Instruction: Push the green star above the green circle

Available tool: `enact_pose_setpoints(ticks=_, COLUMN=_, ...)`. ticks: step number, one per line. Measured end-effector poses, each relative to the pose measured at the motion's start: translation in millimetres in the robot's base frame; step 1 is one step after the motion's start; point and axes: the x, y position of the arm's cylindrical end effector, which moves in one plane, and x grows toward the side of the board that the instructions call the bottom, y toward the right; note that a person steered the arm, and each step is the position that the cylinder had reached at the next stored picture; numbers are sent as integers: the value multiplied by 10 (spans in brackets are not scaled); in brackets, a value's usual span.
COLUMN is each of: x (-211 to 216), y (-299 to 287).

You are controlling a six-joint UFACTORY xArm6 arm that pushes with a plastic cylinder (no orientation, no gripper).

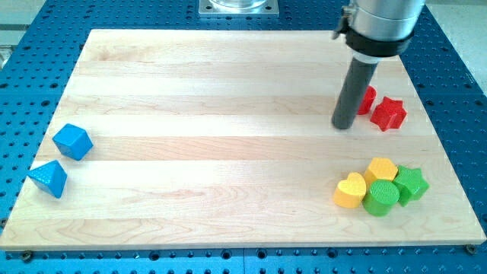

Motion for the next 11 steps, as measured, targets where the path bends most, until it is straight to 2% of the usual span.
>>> enact_pose_setpoints(ticks=1, x=-589, y=-410)
enact_pose_setpoints(ticks=3, x=-645, y=-49)
enact_pose_setpoints(ticks=4, x=-387, y=-150)
enact_pose_setpoints(ticks=5, x=456, y=509)
enact_pose_setpoints(ticks=6, x=521, y=1579)
enact_pose_setpoints(ticks=7, x=1174, y=1588)
enact_pose_setpoints(ticks=8, x=1184, y=1249)
enact_pose_setpoints(ticks=9, x=1457, y=650)
enact_pose_setpoints(ticks=10, x=1452, y=90)
enact_pose_setpoints(ticks=11, x=1767, y=-12)
